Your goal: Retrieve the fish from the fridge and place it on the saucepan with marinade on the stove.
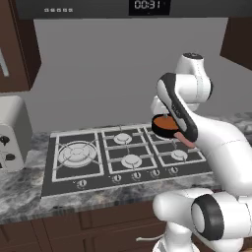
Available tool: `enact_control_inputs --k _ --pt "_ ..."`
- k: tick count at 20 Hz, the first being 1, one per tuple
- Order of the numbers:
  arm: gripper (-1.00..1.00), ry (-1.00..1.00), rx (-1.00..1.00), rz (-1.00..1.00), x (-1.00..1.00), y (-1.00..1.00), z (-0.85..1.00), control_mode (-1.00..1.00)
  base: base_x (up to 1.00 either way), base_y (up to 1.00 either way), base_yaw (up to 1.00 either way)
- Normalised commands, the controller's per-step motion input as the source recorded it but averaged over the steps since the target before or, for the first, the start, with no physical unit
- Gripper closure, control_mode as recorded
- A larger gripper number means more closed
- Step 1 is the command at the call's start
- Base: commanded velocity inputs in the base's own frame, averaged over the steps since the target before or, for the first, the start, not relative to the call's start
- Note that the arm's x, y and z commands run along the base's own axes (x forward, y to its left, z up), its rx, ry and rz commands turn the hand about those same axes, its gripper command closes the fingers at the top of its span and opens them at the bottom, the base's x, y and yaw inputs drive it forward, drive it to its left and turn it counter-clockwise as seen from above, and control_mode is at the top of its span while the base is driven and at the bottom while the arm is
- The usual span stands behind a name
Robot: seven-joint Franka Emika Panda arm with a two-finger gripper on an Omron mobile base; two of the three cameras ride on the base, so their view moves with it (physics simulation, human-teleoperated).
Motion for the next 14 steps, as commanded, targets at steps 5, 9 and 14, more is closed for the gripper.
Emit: enact_control_inputs --k 5,9,14 --pt "-1.0 0.05 0.01 -0.02 -0.61 0.01 -0.17 -1.0 0.0 0.0 0.0" --pt "-1.0 0.02 0.01 -0.07 -1.0 0.01 0.02 -1.0 0.0 0.0 0.0" --pt "-1.0 0.14 -0.02 -0.08 -0.7 0.13 0.09 -1.0 0.0 0.0 0.0"
